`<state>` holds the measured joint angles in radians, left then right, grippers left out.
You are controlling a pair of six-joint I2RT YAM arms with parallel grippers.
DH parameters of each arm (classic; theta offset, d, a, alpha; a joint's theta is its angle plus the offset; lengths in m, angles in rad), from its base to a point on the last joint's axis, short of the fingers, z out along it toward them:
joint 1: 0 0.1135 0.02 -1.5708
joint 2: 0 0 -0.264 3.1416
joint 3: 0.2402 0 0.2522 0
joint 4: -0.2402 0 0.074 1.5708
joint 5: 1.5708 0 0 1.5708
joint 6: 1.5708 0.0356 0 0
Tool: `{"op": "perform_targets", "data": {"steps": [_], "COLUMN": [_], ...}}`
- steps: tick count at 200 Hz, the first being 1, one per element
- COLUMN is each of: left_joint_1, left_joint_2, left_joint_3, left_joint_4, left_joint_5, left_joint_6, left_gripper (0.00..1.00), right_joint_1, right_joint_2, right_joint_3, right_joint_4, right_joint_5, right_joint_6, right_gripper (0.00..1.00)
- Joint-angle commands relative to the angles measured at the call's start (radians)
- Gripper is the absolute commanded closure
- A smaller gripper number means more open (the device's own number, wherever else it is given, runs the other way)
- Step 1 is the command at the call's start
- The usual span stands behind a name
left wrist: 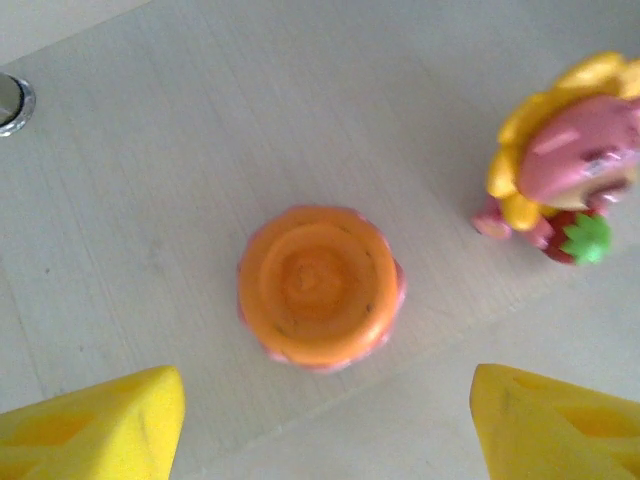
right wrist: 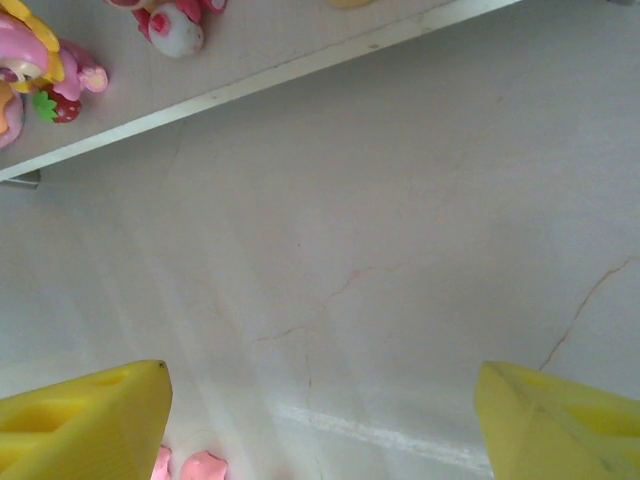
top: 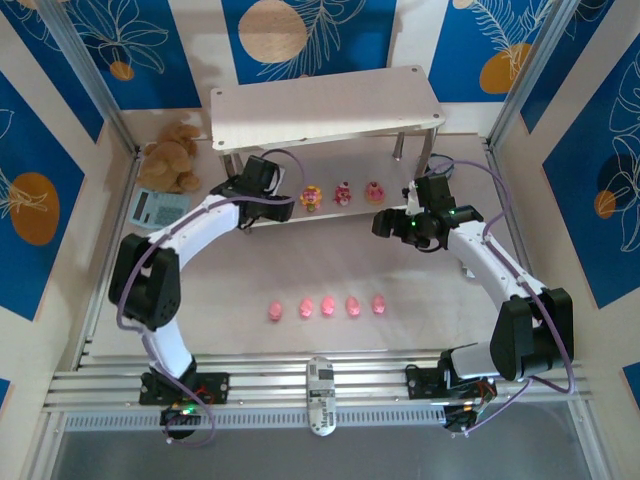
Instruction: Place and organize the plastic toys onto the shelf
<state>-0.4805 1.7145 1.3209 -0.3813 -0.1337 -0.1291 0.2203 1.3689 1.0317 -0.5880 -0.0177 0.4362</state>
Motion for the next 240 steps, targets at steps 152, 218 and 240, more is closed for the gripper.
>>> {"op": "perform_targets", "data": {"steps": [152,218,240], "left_joint_1": [-0.296,-0.296,-0.297], "left_joint_2": [-0.49,-0.492,-0.498], "left_joint_3": [-0.522,-0.528,-0.537], "left_joint_4": [-0.04,-0.026,-0.03], "left_joint_5": [-0.091,-0.105,-0.113], "left_joint_6": [-0.201,-0.189,-0.19], "left_gripper": [0.33,0.32,0.32], "right_joint_1": [0.361,0.384,0.383], "right_joint_2": [-0.092,-0.043,-0.004], "right_joint_3": [-0.221,-0.237,-0.234], "right_joint_4": [-0.248,-0.237,-0.215], "right_joint_5": [0.14,0.186,0.18], "right_joint_6": [0.196,0.252,0.253], "right_gripper": [0.39,0.44,0.47]}}
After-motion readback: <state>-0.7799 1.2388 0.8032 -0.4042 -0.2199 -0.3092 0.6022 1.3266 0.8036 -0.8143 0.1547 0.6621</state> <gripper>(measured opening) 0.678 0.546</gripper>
